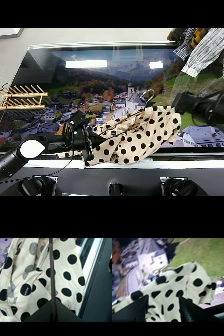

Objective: Fold the clothes and pants, and hang the long-sleeved shirts on hangers.

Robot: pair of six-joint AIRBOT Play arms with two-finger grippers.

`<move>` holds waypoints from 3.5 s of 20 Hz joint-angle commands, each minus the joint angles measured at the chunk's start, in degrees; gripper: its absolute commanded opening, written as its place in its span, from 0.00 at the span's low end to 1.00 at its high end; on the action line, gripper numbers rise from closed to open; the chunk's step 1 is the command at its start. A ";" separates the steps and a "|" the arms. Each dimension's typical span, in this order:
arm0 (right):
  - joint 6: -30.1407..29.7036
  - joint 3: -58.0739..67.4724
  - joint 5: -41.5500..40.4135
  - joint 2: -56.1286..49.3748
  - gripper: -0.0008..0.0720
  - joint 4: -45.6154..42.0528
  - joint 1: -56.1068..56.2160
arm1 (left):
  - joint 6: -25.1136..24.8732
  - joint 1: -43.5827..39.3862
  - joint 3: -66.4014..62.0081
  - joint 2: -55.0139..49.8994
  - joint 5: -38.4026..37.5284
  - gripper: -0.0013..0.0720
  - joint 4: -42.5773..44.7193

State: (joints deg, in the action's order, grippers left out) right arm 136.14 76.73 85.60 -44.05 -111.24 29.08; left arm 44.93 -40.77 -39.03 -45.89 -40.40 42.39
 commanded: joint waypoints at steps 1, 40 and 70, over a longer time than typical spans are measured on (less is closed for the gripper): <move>6.97 1.40 2.16 -2.58 0.62 -4.42 -0.02 | -0.02 -0.02 -0.07 -0.04 0.00 0.04 0.04; -119.49 5.40 11.23 -28.92 0.45 54.62 -31.01 | 0.02 -0.02 -0.07 -0.15 -0.02 0.04 0.07; -114.25 5.42 7.48 -15.82 0.04 49.96 -31.01 | 36.35 27.65 8.35 -6.14 -4.55 0.93 -8.17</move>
State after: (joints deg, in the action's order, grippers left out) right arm 20.64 82.08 95.11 -60.40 -61.32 -1.93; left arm 83.53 -11.05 -32.40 -47.88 -44.86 39.27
